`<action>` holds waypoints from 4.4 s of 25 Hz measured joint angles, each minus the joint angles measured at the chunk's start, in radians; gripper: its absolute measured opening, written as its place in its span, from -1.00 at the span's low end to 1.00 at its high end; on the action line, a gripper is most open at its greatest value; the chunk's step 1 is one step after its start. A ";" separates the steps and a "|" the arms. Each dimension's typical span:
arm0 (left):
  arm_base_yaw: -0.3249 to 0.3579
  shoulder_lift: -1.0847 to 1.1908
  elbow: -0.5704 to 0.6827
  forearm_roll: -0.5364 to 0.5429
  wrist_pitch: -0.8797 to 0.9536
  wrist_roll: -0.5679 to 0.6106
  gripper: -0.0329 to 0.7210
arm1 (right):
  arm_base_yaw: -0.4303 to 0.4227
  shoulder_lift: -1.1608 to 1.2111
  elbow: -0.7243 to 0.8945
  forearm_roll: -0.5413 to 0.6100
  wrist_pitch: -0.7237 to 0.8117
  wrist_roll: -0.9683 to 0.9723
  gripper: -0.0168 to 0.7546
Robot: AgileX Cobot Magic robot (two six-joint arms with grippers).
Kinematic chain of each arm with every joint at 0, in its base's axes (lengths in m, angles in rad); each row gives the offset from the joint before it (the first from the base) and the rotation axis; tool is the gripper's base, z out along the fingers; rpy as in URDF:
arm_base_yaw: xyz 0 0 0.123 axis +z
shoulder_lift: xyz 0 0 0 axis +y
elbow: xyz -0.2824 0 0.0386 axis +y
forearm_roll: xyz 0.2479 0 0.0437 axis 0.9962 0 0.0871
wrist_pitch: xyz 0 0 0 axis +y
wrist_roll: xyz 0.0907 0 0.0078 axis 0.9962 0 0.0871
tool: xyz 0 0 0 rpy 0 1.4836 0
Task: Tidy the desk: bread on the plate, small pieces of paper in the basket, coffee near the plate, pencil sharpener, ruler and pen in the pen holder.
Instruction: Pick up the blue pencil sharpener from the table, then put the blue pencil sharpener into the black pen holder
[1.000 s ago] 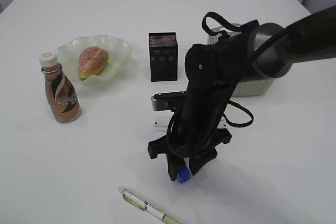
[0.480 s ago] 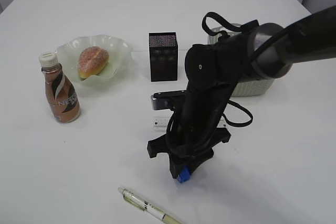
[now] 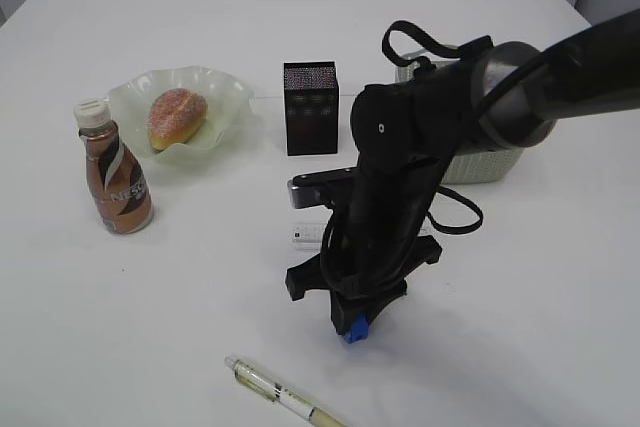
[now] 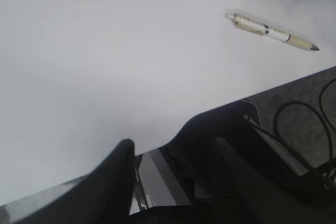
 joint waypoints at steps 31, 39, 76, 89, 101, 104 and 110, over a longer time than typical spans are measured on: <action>0.000 0.000 0.000 -0.002 0.000 0.000 -0.10 | -0.094 -0.246 0.003 -0.320 -0.786 0.029 -0.48; 0.000 0.000 0.000 -0.002 0.000 0.000 -0.10 | -0.115 -0.107 -0.138 -0.334 -0.860 0.027 -0.48; 0.000 0.000 0.000 -0.002 0.000 0.000 -0.10 | -0.185 0.235 -0.388 -0.326 -0.999 0.029 -0.48; 0.000 0.000 0.000 -0.002 0.000 0.000 -0.10 | -0.185 0.270 -0.390 -0.326 -1.010 0.029 -0.47; 0.000 0.000 0.000 -0.002 0.000 0.000 -0.10 | -0.185 0.270 -0.390 -0.324 -1.014 0.031 -0.02; 0.000 0.000 0.000 -0.002 0.000 0.000 -0.10 | -0.185 0.270 -0.390 -0.324 -1.014 0.031 -0.01; 0.000 0.000 0.000 -0.002 0.000 0.000 -0.10 | -0.185 0.229 -0.390 -0.326 -0.972 0.031 -0.01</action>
